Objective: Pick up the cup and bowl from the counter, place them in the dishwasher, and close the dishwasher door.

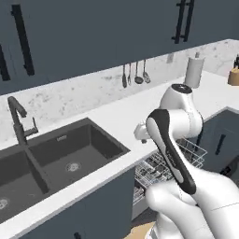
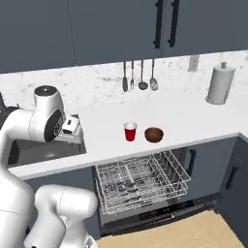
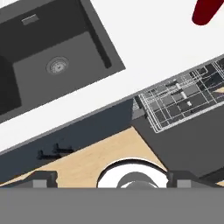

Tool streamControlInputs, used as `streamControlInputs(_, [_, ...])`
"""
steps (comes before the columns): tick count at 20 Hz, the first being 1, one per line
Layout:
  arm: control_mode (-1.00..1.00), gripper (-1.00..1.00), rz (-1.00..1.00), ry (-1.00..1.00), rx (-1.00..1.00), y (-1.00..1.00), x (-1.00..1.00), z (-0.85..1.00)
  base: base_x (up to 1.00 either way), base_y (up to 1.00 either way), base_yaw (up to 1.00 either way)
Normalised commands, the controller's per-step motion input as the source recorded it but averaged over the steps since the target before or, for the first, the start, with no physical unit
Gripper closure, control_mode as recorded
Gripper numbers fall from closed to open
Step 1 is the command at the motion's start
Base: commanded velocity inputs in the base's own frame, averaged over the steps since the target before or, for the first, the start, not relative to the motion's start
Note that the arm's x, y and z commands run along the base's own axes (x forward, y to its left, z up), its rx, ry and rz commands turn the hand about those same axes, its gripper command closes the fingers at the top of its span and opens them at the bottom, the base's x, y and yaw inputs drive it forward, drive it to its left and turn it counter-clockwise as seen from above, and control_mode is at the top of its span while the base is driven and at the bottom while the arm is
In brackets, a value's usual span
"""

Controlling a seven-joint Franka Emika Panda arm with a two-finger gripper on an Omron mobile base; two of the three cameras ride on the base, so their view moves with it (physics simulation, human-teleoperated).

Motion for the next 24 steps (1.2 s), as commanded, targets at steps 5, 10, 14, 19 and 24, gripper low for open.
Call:
streamControlInputs(5, [1.0,-1.0,0.0,0.0,0.0,0.0,0.0,0.0,-0.08,0.33,-0.92])
streamControlInputs(10, [1.0,-1.0,0.0,0.0,0.0,0.0,0.0,0.0,-0.17,0.36,-0.88])
streamControlInputs(14, [1.0,-1.0,0.0,0.0,0.0,0.0,0.0,0.0,-0.39,0.68,-0.73])
streamControlInputs(19, [1.0,-1.0,0.0,0.0,0.0,0.0,0.0,0.0,-0.22,0.8,-0.54])
streamControlInputs(24, [1.0,-1.0,0.0,0.0,0.0,0.0,0.0,0.0,0.27,0.42,-0.19])
